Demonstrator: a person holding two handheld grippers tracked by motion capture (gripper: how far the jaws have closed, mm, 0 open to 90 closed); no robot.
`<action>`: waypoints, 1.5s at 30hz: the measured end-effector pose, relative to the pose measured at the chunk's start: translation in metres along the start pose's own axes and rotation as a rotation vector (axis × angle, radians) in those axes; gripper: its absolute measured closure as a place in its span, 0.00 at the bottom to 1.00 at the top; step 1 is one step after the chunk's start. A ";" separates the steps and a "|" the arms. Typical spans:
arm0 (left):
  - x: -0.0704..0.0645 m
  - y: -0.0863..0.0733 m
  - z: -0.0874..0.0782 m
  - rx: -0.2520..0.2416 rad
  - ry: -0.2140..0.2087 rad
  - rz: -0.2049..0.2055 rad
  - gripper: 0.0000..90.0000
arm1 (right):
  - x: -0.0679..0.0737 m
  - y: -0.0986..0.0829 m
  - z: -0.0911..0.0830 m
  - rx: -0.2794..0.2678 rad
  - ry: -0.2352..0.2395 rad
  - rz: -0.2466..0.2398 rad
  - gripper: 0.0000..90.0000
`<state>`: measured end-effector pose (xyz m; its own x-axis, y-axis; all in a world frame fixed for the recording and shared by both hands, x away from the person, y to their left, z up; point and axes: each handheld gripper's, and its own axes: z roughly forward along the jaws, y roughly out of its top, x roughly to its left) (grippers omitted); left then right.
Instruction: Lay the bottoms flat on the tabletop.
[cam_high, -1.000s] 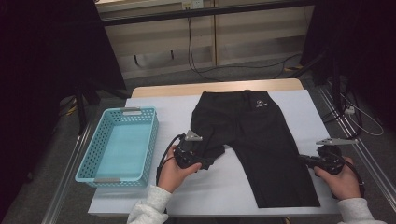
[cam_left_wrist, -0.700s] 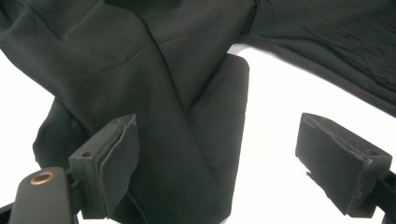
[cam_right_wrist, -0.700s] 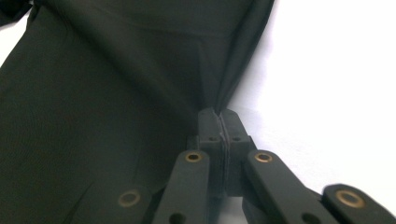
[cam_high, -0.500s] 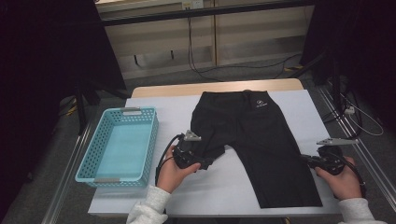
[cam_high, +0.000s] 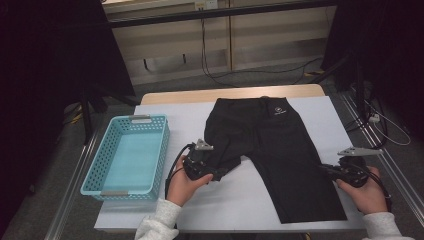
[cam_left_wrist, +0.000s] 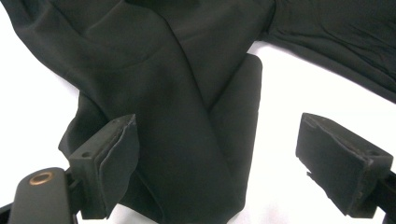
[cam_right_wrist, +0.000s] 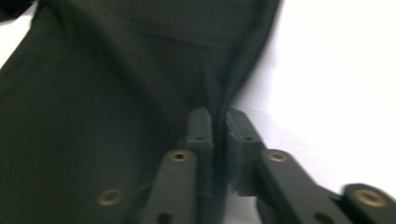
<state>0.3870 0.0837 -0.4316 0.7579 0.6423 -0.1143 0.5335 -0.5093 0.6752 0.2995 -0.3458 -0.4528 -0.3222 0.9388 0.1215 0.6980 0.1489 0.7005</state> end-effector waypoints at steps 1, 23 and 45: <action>0.000 0.000 0.000 0.002 -0.002 -0.003 0.15 | 0.002 0.001 0.001 -0.001 0.000 -0.008 0.81; 0.007 -0.012 -0.015 -0.008 0.069 -0.001 0.39 | 0.039 0.025 0.017 -0.084 0.021 -0.124 0.31; 0.000 -0.013 -0.006 0.058 -0.061 -0.103 0.99 | 0.068 0.031 0.027 -0.095 0.101 -0.220 0.30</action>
<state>0.3777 0.0937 -0.4358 0.7181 0.6582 -0.2262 0.6294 -0.4753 0.6148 0.3166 -0.2688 -0.4416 -0.5254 0.8505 0.0252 0.5424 0.3120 0.7800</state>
